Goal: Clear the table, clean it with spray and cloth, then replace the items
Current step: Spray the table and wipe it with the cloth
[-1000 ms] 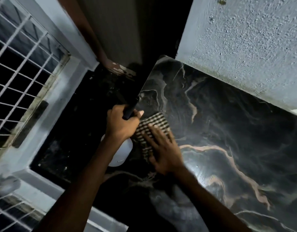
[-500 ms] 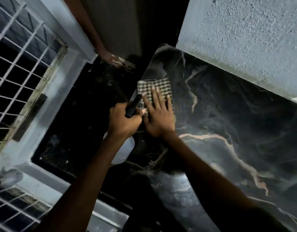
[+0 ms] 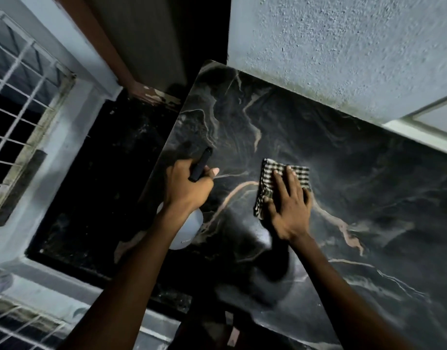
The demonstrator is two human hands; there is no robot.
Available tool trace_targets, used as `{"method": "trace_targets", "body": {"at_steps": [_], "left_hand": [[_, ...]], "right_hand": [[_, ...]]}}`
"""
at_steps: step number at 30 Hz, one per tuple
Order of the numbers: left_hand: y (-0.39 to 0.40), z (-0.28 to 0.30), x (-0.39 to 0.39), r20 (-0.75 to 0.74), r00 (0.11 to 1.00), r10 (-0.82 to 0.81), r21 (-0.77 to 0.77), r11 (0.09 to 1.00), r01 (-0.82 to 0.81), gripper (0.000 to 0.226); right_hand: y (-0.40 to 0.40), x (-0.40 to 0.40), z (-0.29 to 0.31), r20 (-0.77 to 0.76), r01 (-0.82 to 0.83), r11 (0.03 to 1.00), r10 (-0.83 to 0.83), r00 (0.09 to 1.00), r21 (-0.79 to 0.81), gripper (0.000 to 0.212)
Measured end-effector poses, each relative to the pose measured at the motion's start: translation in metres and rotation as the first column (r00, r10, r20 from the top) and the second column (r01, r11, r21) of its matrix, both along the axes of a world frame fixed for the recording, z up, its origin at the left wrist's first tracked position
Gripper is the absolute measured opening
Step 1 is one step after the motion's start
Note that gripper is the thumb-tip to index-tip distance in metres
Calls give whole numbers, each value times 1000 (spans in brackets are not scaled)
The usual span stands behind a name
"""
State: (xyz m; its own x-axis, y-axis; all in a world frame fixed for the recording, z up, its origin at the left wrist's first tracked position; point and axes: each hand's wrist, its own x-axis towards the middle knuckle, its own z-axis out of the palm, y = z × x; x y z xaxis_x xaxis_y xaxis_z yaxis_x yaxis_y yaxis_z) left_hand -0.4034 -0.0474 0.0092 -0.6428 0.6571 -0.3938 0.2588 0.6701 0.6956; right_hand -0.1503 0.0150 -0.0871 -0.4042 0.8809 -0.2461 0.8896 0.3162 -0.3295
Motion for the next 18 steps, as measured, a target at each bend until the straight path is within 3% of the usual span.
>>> {"method": "trace_targets", "body": {"at_steps": [2, 4, 8, 12, 18], "left_hand": [[-4, 7, 9, -12, 1000, 2, 13, 1000, -2, 26], [-9, 11, 17, -9, 1000, 11, 6, 1000, -11, 26], [-18, 17, 37, -39, 999, 18, -17, 1000, -18, 25], [-28, 24, 57, -56, 998, 20, -14, 1000, -21, 25], [-43, 31, 86, -56, 998, 6, 10, 1000, -6, 20]], "right_hand": [[9, -8, 0, -79, 143, 989, -146, 986, -37, 72], [8, -14, -4, -63, 226, 974, -228, 972, -32, 73], [-16, -16, -16, 90, 80, 995, -85, 992, 54, 74], [-54, 13, -17, 83, -66, 996, 62, 995, 55, 72], [-115, 54, -5, -9, -118, 992, 118, 993, -35, 70]]}}
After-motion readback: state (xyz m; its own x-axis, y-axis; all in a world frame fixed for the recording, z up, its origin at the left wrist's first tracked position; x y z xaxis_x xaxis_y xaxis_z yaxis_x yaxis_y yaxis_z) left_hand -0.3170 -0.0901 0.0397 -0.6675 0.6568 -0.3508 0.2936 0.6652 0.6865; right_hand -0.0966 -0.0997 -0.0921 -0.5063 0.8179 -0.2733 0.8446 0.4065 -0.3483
